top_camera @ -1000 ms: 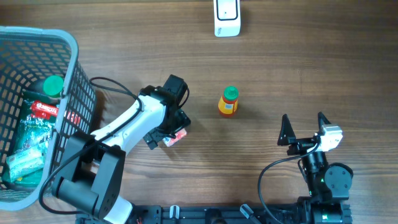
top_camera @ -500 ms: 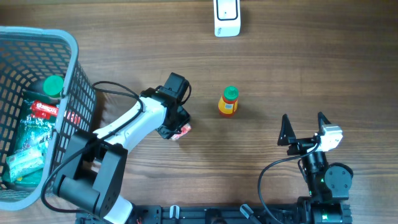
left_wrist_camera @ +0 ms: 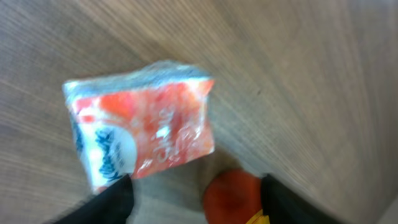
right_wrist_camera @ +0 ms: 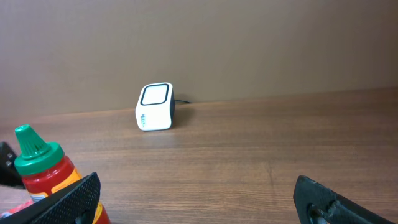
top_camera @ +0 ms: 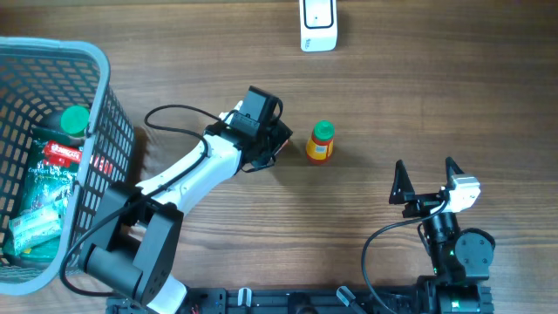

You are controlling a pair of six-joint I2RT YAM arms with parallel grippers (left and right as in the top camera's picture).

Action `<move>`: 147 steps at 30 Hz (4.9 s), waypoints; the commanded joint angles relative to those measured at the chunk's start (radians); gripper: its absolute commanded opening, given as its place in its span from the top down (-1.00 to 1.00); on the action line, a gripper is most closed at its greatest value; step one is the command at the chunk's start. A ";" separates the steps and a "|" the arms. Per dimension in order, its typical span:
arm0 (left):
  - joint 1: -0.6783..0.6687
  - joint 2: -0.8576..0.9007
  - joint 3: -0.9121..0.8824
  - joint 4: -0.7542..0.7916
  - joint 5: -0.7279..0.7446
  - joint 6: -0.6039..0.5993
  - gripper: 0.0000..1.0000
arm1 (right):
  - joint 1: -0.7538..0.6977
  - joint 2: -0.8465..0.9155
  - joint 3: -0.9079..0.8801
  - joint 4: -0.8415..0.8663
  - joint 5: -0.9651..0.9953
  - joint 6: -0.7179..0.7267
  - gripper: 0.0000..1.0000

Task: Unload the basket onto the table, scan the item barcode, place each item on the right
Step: 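Set the red-white box on the table left of the bottle, then grasp the red Nescafe stick from the basket with the left gripper, then lay the Nescafe stick on the table between box and bottle, then grasp the mint-green wipes pack in the basket with the left gripper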

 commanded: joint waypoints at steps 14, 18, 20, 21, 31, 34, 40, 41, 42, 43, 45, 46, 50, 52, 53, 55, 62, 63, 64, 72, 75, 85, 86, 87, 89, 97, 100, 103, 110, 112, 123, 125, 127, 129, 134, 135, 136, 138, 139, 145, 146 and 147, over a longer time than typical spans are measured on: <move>0.451 -0.398 0.812 -0.958 -0.592 0.256 -0.99 | 0.001 -0.006 -0.001 0.006 -0.011 -0.019 -0.99; 0.844 -0.345 0.808 -1.040 -0.497 0.257 -1.00 | 0.001 -0.006 -0.001 0.006 -0.011 -0.019 -0.99; 0.990 -0.259 0.808 -1.042 -0.369 0.323 -1.00 | 0.001 -0.006 -0.001 0.006 -0.011 -0.019 -0.99; 1.036 -0.213 0.808 -1.043 -0.320 0.365 -0.92 | 0.001 -0.006 -0.001 0.006 -0.011 -0.018 -0.99; 1.089 0.224 0.665 -0.996 -0.228 0.511 -0.38 | 0.001 -0.006 -0.001 0.006 -0.011 -0.019 -0.99; 1.084 0.238 0.536 -0.867 -0.205 0.531 -0.44 | 0.001 -0.006 -0.001 0.006 -0.011 -0.019 -0.99; 1.048 0.238 0.325 -0.600 -0.154 0.589 -0.63 | 0.001 -0.006 -0.001 0.006 -0.011 -0.019 -0.99; 1.041 0.238 0.304 -0.575 -0.157 0.589 -0.58 | 0.001 -0.006 -0.001 0.006 -0.011 -0.019 -0.99; 1.037 0.238 0.290 -0.558 -0.162 0.589 -0.43 | 0.001 -0.006 -0.001 0.006 -0.011 -0.019 -0.99; 1.036 0.238 0.273 -0.544 -0.162 0.589 -0.11 | 0.001 -0.006 -0.001 0.006 -0.011 -0.018 -0.99; 1.037 0.238 0.257 -0.546 -0.172 0.588 0.62 | 0.001 -0.006 -0.001 0.006 -0.011 -0.019 -0.99; 1.039 0.237 0.258 -0.563 -0.182 0.588 0.92 | 0.001 -0.006 -0.001 0.006 -0.011 -0.019 -0.99; 1.046 0.184 0.306 -0.660 -0.252 0.588 0.92 | 0.001 -0.006 -0.001 0.006 -0.011 -0.019 -0.99; 1.046 0.111 0.354 -0.723 -0.251 0.570 0.92 | 0.001 -0.006 -0.001 0.006 -0.011 -0.019 -1.00; 1.046 0.064 0.376 -0.752 -0.251 0.562 0.92 | 0.001 -0.006 -0.001 0.006 -0.011 -0.019 -0.99; 1.044 -0.045 0.395 -0.777 -0.240 0.562 0.92 | 0.001 -0.006 -0.001 0.006 -0.011 -0.019 -0.99; 0.997 -0.556 0.396 -0.772 -0.039 0.562 0.92 | 0.001 -0.006 -0.001 0.006 -0.011 -0.019 -0.99; 0.916 -0.671 0.395 -0.753 0.013 0.561 0.92 | 0.001 -0.006 -0.001 0.006 -0.011 -0.019 -0.99; 0.875 -0.705 0.395 -0.748 0.021 0.554 0.92 | 0.001 -0.006 -0.001 0.006 -0.011 -0.019 -0.99; 0.242 -0.733 0.332 -0.681 -0.080 0.452 0.92 | 0.001 -0.006 -0.001 0.006 -0.011 -0.019 -0.99; 0.035 -0.617 0.266 -0.608 -0.135 0.452 0.92 | 0.001 -0.006 -0.001 0.006 -0.011 -0.019 -0.99; -0.274 -0.015 0.240 -0.423 -0.226 0.369 0.92 | 0.001 -0.006 -0.001 0.006 -0.011 -0.019 -0.99; -0.273 0.019 0.240 -0.420 -0.226 0.351 0.92 | 0.001 -0.006 -0.001 0.006 -0.011 -0.019 -0.99; -0.270 0.047 0.240 -0.416 -0.226 0.351 0.92 | 0.001 -0.006 -0.001 0.006 -0.011 -0.018 -0.99; -0.266 0.079 0.240 -0.416 -0.226 0.331 0.92 | 0.001 -0.006 -0.001 0.006 -0.011 -0.018 -0.99; -0.263 0.099 0.155 -0.287 -0.225 0.283 0.92 | 0.001 -0.006 -0.001 0.006 -0.011 -0.019 -1.00; -0.263 0.099 0.122 -0.259 -0.225 0.265 0.91 | 0.001 -0.006 -0.001 0.006 -0.011 -0.018 -0.99; -0.263 0.093 0.124 -0.278 -0.226 0.273 0.10 | 0.001 -0.006 -0.001 0.006 -0.011 -0.019 -0.99; -0.257 -0.122 0.327 -0.500 -0.479 0.331 -0.61 | 0.001 -0.006 -0.001 0.006 -0.011 -0.019 -0.99; -0.257 -0.216 0.381 -0.562 -0.624 0.331 -0.80 | 0.001 -0.006 -0.001 0.006 -0.011 -0.019 -0.99; 0.322 -0.723 0.399 -0.594 -0.843 0.352 -1.00 | 0.001 -0.006 -0.001 0.006 -0.011 -0.019 -0.99; 0.515 -0.730 0.399 -0.605 -0.740 0.352 -1.00 | 0.001 -0.006 -0.001 0.006 -0.011 -0.019 -0.99; 0.756 -0.695 0.399 -0.658 -0.585 0.293 -1.00 | 0.001 -0.006 -0.001 0.006 -0.011 -0.019 -0.99; 0.925 -0.631 0.399 -0.708 -0.461 0.247 -1.00 | 0.001 -0.006 -0.001 0.006 -0.011 -0.019 -0.99; 1.180 -0.381 0.397 -0.785 -0.248 0.243 -0.37 | 0.001 -0.006 -0.001 0.006 -0.011 -0.019 -1.00; 1.211 -0.317 0.397 -0.804 -0.243 0.243 -0.37 | 0.001 -0.006 -0.001 0.006 -0.011 -0.019 -0.99; 1.238 -0.262 0.397 -0.824 -0.243 0.243 -0.28 | 0.001 -0.006 -0.001 0.006 -0.011 -0.019 -0.99; 1.281 -0.182 0.397 -0.841 -0.243 0.243 -0.17 | 0.001 -0.006 -0.001 0.006 -0.011 -0.018 -0.99; 1.307 -0.146 0.397 -0.848 -0.244 0.243 -0.16 | 0.001 -0.006 -0.001 0.006 -0.011 -0.019 -0.99; 1.414 -0.096 0.292 -0.798 -0.327 0.244 -0.26 | 0.001 -0.006 -0.001 0.006 -0.011 -0.019 -0.99; 1.417 -0.095 0.256 -0.763 -0.331 0.248 -0.27 | 0.001 -0.006 -0.001 0.006 -0.011 -0.019 -0.99; 1.416 -0.095 0.223 -0.736 -0.336 0.248 -0.27 | 0.001 -0.006 -0.001 0.006 -0.011 -0.019 -0.99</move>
